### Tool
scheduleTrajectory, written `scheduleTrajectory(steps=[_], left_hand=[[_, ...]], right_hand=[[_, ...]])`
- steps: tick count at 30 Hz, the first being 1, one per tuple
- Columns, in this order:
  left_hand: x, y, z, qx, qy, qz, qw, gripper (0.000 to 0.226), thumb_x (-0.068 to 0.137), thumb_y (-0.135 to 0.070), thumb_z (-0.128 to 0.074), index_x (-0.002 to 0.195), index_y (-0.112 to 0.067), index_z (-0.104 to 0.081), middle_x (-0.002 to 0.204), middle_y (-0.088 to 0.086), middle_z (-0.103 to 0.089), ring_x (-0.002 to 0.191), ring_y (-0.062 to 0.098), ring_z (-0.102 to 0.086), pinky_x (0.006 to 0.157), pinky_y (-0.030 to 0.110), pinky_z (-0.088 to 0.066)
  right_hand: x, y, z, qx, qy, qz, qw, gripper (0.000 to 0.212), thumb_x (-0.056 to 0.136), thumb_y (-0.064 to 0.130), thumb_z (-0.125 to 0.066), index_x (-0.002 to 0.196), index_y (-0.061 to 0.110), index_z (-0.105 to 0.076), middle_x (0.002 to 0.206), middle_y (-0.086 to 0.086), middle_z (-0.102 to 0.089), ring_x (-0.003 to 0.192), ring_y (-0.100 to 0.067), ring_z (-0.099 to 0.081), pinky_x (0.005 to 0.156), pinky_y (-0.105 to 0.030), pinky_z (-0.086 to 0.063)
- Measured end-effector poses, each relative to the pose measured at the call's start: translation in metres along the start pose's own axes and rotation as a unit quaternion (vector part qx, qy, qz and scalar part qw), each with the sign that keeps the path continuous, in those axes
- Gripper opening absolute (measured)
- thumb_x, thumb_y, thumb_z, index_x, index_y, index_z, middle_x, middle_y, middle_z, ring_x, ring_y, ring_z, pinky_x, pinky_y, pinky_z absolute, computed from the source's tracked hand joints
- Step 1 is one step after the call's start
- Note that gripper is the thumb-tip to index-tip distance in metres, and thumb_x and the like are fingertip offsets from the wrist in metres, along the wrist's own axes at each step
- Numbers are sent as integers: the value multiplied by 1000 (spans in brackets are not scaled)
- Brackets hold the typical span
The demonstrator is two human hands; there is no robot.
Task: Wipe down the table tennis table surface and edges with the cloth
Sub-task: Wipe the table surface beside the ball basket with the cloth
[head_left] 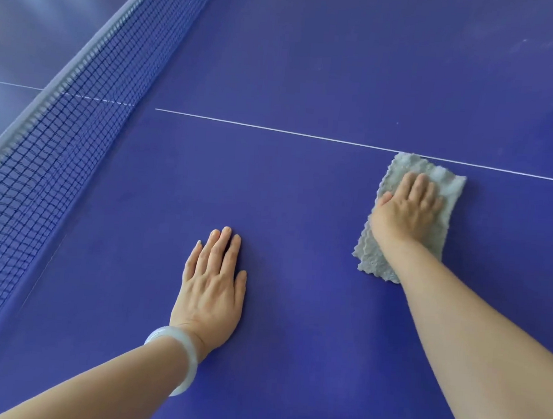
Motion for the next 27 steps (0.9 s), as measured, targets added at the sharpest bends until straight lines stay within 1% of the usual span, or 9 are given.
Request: scheduleTrajectory(steps=[3, 7, 10, 14, 17, 19, 21, 24, 27], left_hand=[[-1, 0, 2, 0, 0, 3, 1000, 65, 98, -40, -11, 155, -13, -24, 164, 2, -15, 152, 18, -6, 123, 37, 0], [0, 0, 4, -2, -6, -3, 1000, 65, 98, -40, -13, 155, -14, -27, 163, 2, -18, 152, 17, -9, 123, 33, 2], [1, 0, 5, -9, -14, 0, 1000, 64, 98, -41, -15, 155, -15, -27, 163, 0, -18, 151, 16, -9, 122, 31, 4], [1, 3, 3, -14, -17, 2, 1000, 63, 98, -41, -17, 155, -16, -26, 163, -1, -17, 152, 14, -6, 123, 31, 3], [0, 2, 3, -13, -18, 6, 1000, 63, 98, -41, -18, 155, -15, -27, 163, -1, -18, 152, 14, -8, 123, 30, 3], [-1, 2, 3, -16, -19, 9, 1000, 63, 98, -41, -18, 154, -15, -28, 163, 0, -18, 152, 15, -8, 123, 31, 3], [-2, 2, 5, -14, -22, 10, 1000, 63, 98, -41, -18, 154, -14, -29, 162, 1, -20, 151, 16, -10, 123, 30, 2], [-2, 2, 7, -12, -29, 4, 1000, 63, 98, -41, -20, 152, -12, -32, 162, 3, -23, 151, 19, -15, 123, 28, 2], [-2, 2, 8, -13, -35, 6, 999, 61, 98, -40, -22, 152, -12, -33, 162, 3, -23, 151, 18, -14, 122, 25, 4]], right_hand=[[-35, 103, -10, 41, 9, 148, 988, 64, 102, 34, -30, 158, 11, -9, 166, -9, -5, 152, -30, -2, 123, -49, 2], [-84, 207, -21, 56, 53, 391, 917, 58, 103, 34, -23, 159, 21, -10, 167, -1, -4, 153, -22, 3, 123, -45, 6], [-35, 187, -15, 63, 36, 371, 926, 58, 104, 38, -23, 159, 24, -11, 167, 2, -6, 153, -17, 0, 124, -40, 4], [36, 70, -6, 58, 0, 183, 981, 59, 104, 38, -23, 159, 19, -12, 166, -3, -8, 153, -21, -4, 124, -42, 0], [30, 5, -6, 51, -4, 65, 997, 60, 104, 36, -21, 158, 14, -10, 166, -7, -8, 153, -24, -4, 124, -46, -3], [-6, 12, -9, 59, -2, 37, 998, 61, 104, 34, -20, 158, 11, -6, 166, -10, -5, 153, -27, -1, 123, -48, -3], [-62, 49, -13, 89, 3, 94, 992, 62, 104, 34, -22, 158, 8, -5, 165, -14, -3, 153, -30, 0, 123, -50, 0], [-179, 103, -24, 103, 11, 313, 944, 61, 102, 33, -31, 157, 7, -18, 164, -14, -12, 153, -30, -6, 123, -51, -6], [-217, 75, -26, 95, 30, 438, 894, 59, 103, 37, -26, 157, 14, -21, 165, -6, -13, 153, -20, -4, 123, -47, -13]])
Point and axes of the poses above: each hand's wrist, its own x-axis towards the middle knuckle, its own z-axis out of the back of the hand, y = z × x, the point moved 7 cm from there along x, towards the middle knuckle
